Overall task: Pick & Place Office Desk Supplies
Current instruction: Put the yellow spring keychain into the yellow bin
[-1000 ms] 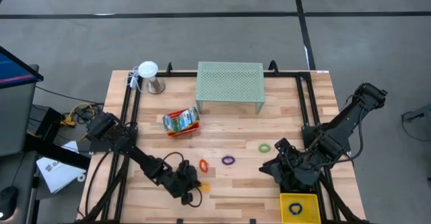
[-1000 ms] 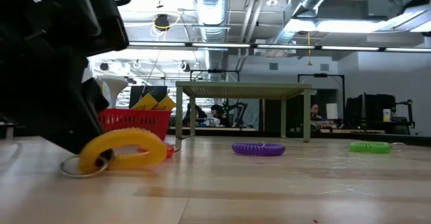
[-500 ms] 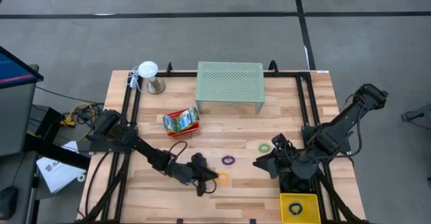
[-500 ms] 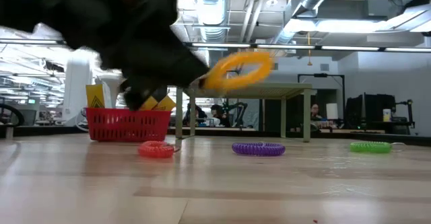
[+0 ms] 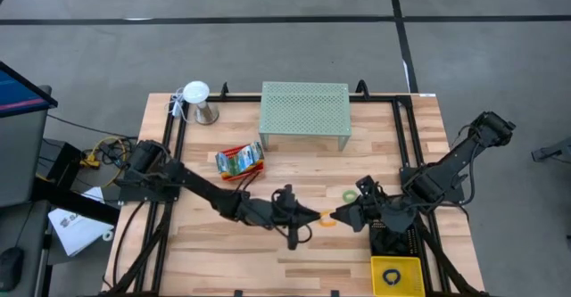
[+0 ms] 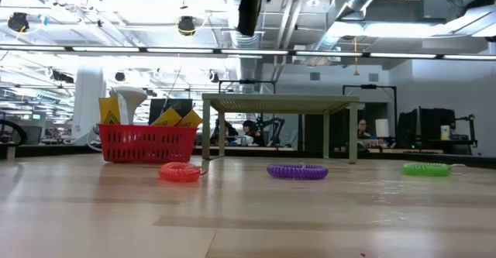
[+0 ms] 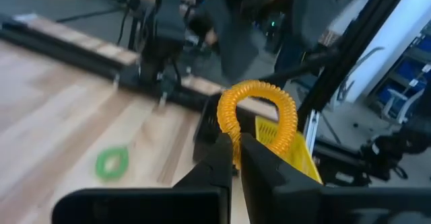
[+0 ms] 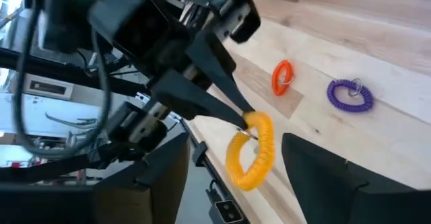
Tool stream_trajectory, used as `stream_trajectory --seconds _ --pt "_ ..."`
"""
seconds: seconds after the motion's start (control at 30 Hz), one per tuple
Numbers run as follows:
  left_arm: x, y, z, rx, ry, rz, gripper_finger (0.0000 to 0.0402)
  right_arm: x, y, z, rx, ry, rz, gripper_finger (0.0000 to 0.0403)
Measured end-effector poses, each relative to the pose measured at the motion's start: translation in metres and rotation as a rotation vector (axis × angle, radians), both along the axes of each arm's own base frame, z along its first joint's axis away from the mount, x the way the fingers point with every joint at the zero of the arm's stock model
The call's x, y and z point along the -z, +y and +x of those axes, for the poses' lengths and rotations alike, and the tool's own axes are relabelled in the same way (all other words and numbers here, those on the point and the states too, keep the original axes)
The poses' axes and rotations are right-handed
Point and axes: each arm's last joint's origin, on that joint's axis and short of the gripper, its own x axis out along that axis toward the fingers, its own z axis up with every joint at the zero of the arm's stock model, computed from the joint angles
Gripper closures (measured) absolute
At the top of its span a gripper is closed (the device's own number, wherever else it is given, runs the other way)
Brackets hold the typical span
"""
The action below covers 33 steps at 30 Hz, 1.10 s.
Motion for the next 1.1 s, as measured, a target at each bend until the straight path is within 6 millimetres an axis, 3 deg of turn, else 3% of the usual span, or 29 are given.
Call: stream_trajectory --seconds 0.13,0.37,0.57,0.83,1.1 --pt "-0.011 0.005 0.007 -0.014 -0.031 0.018 0.0398 0.000 0.000 0.001 -0.002 -0.010 0.001 0.0169" --pt "-0.012 0.012 0.010 -0.011 -0.031 0.016 0.0398 -0.001 0.000 0.002 -0.008 -0.015 -0.012 0.0192" --pt "-0.011 0.012 0.010 -0.008 -0.026 0.016 0.0398 -0.001 0.000 0.001 -0.012 -0.013 -0.019 0.0252" --pt "-0.011 0.012 0.010 -0.008 -0.025 0.013 0.0396 0.001 -0.001 0.000 -0.015 0.010 -0.026 0.0377" --pt "-0.005 0.008 0.007 0.032 0.040 0.025 0.0361 0.004 -0.001 -0.002 -0.010 0.038 -0.024 0.0390"
